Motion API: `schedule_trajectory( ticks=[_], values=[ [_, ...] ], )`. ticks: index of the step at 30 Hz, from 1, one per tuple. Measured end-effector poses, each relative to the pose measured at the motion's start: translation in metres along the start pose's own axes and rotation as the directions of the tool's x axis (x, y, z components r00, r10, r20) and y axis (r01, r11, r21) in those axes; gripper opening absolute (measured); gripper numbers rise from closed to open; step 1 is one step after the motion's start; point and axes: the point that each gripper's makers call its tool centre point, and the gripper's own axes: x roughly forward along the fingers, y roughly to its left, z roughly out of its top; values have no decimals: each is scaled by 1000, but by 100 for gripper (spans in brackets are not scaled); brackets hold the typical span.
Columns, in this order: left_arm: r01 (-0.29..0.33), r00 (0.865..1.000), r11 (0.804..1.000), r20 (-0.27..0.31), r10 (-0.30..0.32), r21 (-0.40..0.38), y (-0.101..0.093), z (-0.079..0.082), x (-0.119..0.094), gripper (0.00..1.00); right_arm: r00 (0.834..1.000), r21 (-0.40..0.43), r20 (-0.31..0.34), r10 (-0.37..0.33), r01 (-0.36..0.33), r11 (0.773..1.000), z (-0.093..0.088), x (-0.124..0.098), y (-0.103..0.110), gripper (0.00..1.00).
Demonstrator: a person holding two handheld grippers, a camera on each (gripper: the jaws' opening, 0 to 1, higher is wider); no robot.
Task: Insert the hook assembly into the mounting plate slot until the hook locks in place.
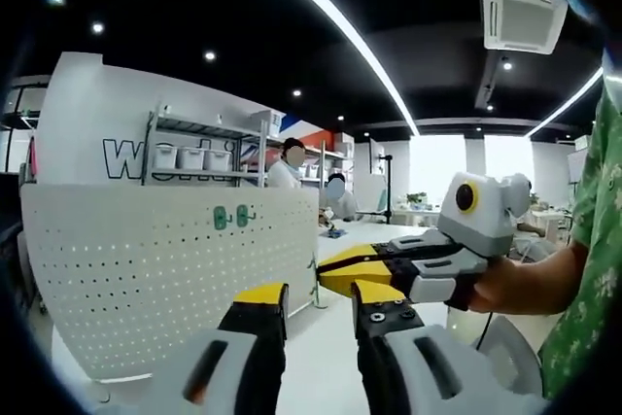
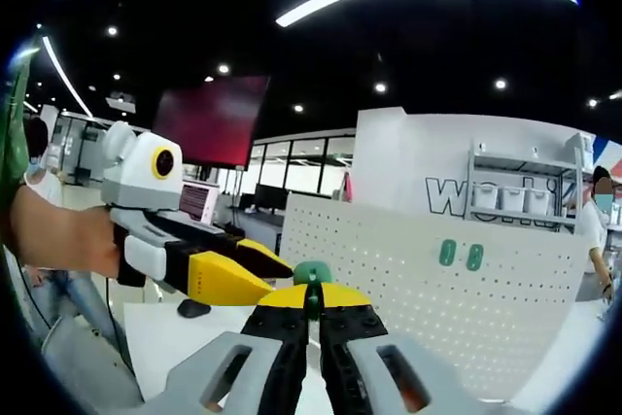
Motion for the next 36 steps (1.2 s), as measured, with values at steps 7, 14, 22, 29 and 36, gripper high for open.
schedule_trajectory(
  ticks=[7, 14, 22, 29, 36],
  values=[
    [13, 1000, 1000, -16, -13, -9, 0, -3, -8, 43, 1000, 4, -1, -7, 7, 1000, 1, 2, 0, 1],
    [17, 998, 1000, -52, -17, -12, -2, -11, -11, 64, 1000, 11, -7, -20, 20, 1000, -1, 2, -4, 1],
    [16, 997, 1000, -77, -17, -8, -5, -17, -10, 86, 1000, 10, -13, -20, 20, 1000, -3, 4, -3, 1],
    [27, 996, 1000, -84, -28, -11, -10, -21, -8, 98, 999, 17, -20, -29, 30, 999, -7, 6, -9, 1],
    [21, 996, 1000, -86, -23, -22, -8, -24, -9, 100, 998, 23, -31, -46, 47, 999, -11, 12, -16, 1]
  ],
)
